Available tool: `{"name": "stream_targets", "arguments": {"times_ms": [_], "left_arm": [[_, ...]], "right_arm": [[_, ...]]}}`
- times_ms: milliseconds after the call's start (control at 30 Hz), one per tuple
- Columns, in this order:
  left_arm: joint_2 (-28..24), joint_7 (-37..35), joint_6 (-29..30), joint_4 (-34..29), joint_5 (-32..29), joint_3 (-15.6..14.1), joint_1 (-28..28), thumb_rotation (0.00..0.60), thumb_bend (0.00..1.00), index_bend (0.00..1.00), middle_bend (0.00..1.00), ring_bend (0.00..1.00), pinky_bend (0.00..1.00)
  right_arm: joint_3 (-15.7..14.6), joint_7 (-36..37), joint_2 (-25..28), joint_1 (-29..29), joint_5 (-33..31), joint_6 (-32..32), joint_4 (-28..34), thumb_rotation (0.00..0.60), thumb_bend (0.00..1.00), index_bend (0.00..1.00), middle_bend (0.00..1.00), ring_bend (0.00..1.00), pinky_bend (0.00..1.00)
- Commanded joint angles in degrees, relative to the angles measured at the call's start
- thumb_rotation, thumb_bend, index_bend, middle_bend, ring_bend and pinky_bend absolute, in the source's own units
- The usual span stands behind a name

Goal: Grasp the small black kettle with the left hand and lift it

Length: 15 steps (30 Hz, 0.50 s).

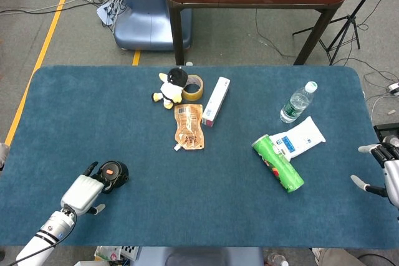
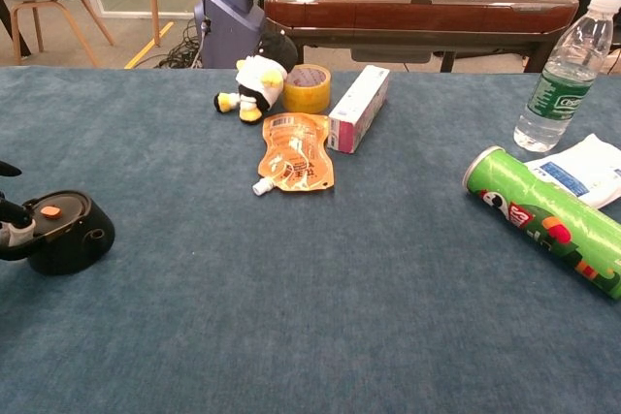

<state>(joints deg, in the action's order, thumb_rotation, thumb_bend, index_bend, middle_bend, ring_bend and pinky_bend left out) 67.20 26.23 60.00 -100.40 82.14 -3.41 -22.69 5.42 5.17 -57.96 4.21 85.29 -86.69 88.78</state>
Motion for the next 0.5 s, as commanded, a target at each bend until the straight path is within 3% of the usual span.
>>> {"name": "stream_targets", "arguments": {"times_ms": [33,500], "left_arm": [[-0.01,0.28,-0.11,-0.20,-0.05,-0.09,-0.13,0.538,0.21,0.45,0.45,0.34,0.00],[0.23,0.31,-1.55,-0.08,-1.53,-0.40,-1.03,0.535,0.21,0.46,0.49,0.38,0.00]], "right_arm": [[0.00,0.02,-0.01,-0.03,-0.02,-0.01,-0.03,0.600,0.11,0.35,0.37,0.24,0.28],[0.01,0.38,-0.19,-0.33,-0.31,0.01,-0.21,0.600,0.12,0.35,0.37,0.24,0.28]]}}
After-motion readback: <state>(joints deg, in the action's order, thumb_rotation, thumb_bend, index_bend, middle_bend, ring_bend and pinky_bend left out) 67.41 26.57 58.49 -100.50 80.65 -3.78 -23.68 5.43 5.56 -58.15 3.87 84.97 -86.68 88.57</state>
